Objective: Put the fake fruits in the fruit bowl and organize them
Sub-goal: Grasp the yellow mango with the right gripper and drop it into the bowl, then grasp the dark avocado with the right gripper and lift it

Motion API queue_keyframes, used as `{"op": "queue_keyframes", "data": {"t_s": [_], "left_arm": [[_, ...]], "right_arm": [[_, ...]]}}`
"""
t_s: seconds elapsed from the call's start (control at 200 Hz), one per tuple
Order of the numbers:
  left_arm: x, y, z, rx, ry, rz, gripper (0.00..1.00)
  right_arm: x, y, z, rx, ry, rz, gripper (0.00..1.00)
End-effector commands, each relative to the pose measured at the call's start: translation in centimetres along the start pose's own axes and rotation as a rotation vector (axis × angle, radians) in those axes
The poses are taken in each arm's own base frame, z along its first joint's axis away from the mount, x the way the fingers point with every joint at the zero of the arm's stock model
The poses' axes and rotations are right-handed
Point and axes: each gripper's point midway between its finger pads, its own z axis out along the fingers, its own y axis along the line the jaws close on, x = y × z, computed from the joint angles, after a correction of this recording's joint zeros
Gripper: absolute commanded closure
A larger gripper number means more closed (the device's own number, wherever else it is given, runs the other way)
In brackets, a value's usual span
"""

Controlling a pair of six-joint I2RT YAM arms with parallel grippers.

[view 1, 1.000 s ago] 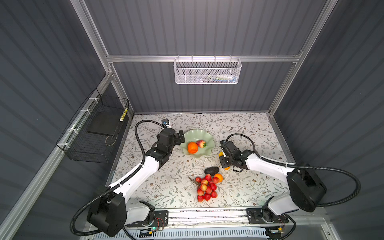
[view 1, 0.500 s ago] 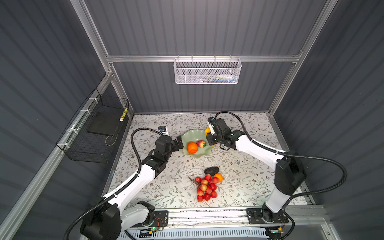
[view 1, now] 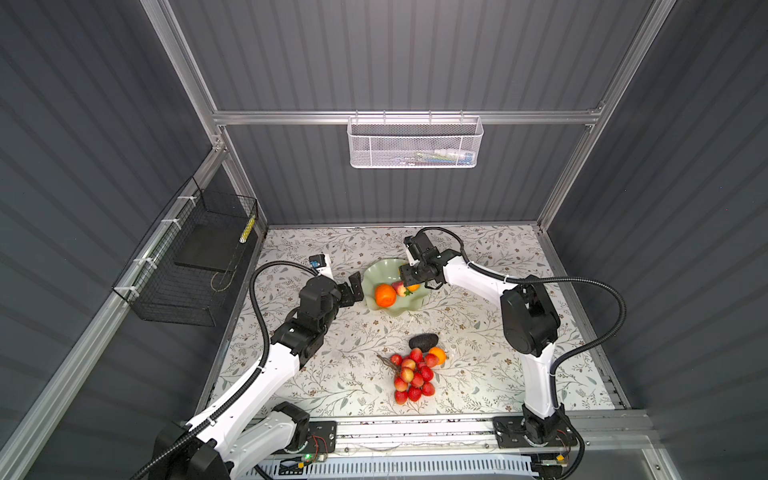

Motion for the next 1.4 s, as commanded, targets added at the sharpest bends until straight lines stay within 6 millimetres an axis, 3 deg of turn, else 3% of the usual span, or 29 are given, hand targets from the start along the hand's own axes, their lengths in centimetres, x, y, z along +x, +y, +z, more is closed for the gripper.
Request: {"op": "queue_keyframes", "data": {"t_s": [0.0,0.095,0.175,0.29,0.425,0.595,0.765,0.941,1.111,1.161,1.396], "left_arm": [[0.5,0.3,-0.2,0.002,0.013,0.032,0.00],[0.4,0.1,0.0,0.005,0.012,0.043,0.00],[0.2,0.0,0.2,0.007,0.010,0.052,0.00],[0.3,-0.1,0.5,0.006,0.007,0.058,0.00],[0.3,-0.2,1.1,0.004,0.013,0.074,0.00],[0.2,-0.3,1.5,0.003,0.019,0.090,0.00],[0.2,-0.4,1.4,0.003,0.021,0.094,0.00],[0.2,-0.3,1.3,0.002,0.023,0.091,0.00],[0.1,-0.2,1.1,-0.003,0.019,0.091,0.00],[0.1,-0.2,1.1,-0.004,0.020,0.093,0.00],[-0.1,-0.3,1.3,-0.004,0.018,0.091,0.00]], "right_arm": [[-1.6,0.0,-3.2,-0.014,-0.057,0.003,0.28],[-1.6,0.0,-6.1,-0.027,-0.095,-0.024,0.27],[0.1,-0.1,-8.5,-0.056,-0.105,-0.064,0.27],[4.7,-0.2,-10.9,-0.102,-0.075,-0.126,0.25],[9.9,-0.3,-12.1,-0.122,-0.019,-0.180,0.23],[14.5,1.2,-11.8,-0.189,0.063,-0.195,0.18],[16.9,2.7,-10.3,-0.190,0.133,-0.270,0.16],[18.0,3.9,-8.4,-0.183,0.184,-0.315,0.16],[19.5,3.6,-6.6,-0.158,0.243,-0.316,0.18],[19.0,3.8,-6.2,-0.155,0.222,-0.311,0.20],[18.7,3.0,-4.8,-0.086,0.224,-0.289,0.40]]}}
